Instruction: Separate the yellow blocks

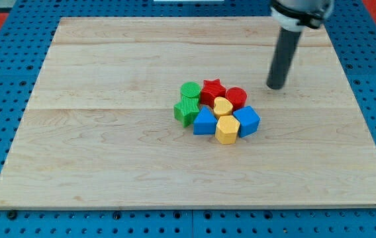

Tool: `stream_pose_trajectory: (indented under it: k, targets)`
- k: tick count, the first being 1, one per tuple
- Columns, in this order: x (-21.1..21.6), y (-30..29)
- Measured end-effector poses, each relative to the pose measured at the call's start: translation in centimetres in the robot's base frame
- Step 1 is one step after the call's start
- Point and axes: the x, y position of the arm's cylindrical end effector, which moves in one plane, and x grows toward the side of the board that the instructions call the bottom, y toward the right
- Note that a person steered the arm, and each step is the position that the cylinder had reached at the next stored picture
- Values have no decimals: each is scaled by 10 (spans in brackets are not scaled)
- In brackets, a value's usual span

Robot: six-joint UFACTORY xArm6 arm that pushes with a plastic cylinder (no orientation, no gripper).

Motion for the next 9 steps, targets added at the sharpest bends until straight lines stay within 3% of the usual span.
stream_pose_trajectory:
  k: [2,5,7,9]
  targets:
    - [58,-46]
    - [27,-98]
    - [67,-85]
    - [58,-149]
